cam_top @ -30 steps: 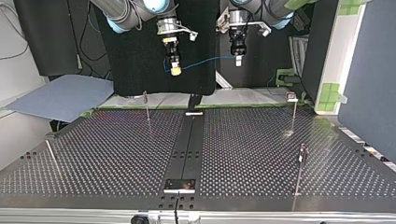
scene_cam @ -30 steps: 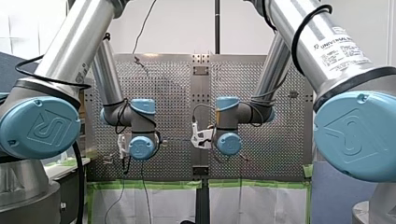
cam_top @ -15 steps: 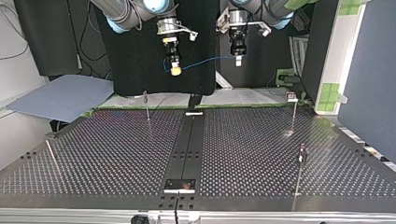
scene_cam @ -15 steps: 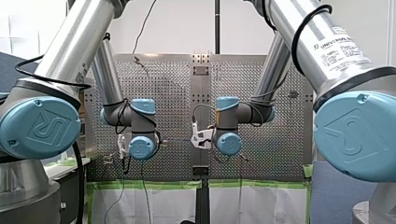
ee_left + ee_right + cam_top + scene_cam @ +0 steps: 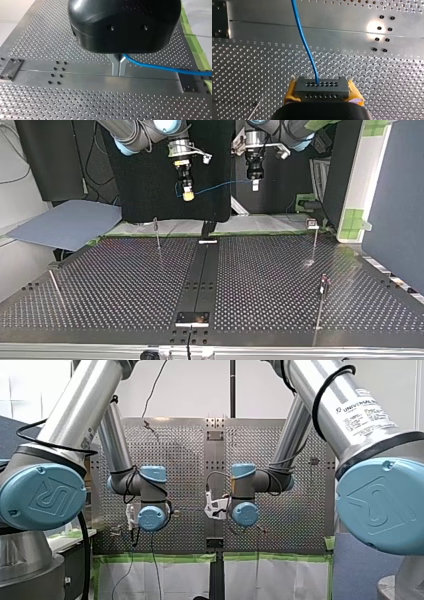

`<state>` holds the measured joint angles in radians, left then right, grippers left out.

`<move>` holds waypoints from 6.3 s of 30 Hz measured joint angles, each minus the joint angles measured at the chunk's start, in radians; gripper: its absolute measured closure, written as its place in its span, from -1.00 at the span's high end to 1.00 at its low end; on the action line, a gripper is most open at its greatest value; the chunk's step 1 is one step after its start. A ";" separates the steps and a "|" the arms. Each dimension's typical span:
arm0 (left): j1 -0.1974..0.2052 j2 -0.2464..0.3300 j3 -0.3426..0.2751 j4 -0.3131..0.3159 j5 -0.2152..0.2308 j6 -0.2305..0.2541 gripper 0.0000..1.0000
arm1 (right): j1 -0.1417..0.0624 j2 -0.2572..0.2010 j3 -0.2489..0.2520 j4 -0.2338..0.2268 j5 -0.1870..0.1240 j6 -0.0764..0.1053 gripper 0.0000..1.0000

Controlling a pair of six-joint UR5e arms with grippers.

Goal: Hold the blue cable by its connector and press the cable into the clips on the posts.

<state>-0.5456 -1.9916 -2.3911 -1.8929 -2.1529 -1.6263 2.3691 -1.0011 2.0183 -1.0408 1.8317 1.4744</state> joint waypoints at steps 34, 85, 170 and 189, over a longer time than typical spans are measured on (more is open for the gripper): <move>0.033 0.034 -0.050 -0.062 0.051 0.046 -1.00 | 0.043 0.175 -0.002 0.008 0.006 -0.008 -1.00; 0.060 0.308 0.166 -0.340 -0.097 0.030 -1.00 | 0.022 -0.099 -0.262 0.251 -0.154 0.155 -1.00; 0.489 0.493 0.492 -0.688 0.200 -0.241 -1.00 | 0.020 -0.097 -0.739 0.500 -0.359 0.257 -1.00; 0.559 0.465 0.528 -0.690 0.273 -0.277 -1.00 | 0.029 -0.054 -0.816 0.525 -0.371 0.261 -1.00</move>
<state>0.0136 -1.5268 -1.8634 -2.5830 -1.8803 -1.9032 2.3981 -1.0553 1.2024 -0.5161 1.4608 1.7352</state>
